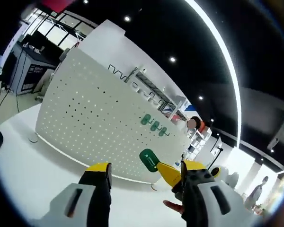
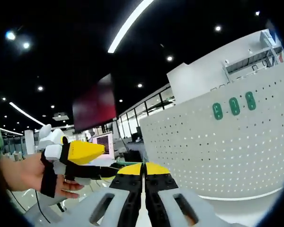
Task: Insert the hook assembly into the mounting plate slot until the hook locks in place.
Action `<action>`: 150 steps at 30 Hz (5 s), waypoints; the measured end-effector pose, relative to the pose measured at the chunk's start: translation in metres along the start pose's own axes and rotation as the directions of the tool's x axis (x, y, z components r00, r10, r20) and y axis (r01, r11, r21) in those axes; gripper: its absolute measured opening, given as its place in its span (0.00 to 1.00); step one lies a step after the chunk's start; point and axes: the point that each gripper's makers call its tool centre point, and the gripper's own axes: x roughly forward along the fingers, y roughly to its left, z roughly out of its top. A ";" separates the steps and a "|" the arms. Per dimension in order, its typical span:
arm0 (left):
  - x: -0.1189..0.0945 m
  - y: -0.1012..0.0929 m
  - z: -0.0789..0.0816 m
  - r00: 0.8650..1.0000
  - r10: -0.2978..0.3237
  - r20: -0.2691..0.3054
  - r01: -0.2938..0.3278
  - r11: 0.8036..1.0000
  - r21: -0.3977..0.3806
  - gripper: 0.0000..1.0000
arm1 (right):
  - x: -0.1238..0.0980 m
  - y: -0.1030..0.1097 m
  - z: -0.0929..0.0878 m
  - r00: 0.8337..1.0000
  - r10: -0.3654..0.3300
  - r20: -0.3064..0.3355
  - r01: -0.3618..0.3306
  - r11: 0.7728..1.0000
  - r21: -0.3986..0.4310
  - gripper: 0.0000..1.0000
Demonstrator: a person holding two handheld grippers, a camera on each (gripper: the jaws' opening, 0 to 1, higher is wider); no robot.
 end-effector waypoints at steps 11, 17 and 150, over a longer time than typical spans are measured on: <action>-0.001 -0.007 0.004 1.000 -0.023 0.018 0.024 0.998 -0.052 0.46 | -0.004 0.008 0.006 0.999 0.025 0.042 -0.024 0.999 -0.031 0.00; 0.001 -0.011 0.003 0.999 -0.032 0.012 0.033 0.997 -0.071 0.38 | -0.007 0.010 0.010 0.997 0.027 0.067 -0.025 0.999 -0.036 0.00; 0.010 -0.023 -0.021 0.983 0.160 -0.092 0.006 0.467 0.884 0.04 | -0.002 0.023 0.001 0.989 0.125 -0.080 -0.125 0.992 0.006 0.00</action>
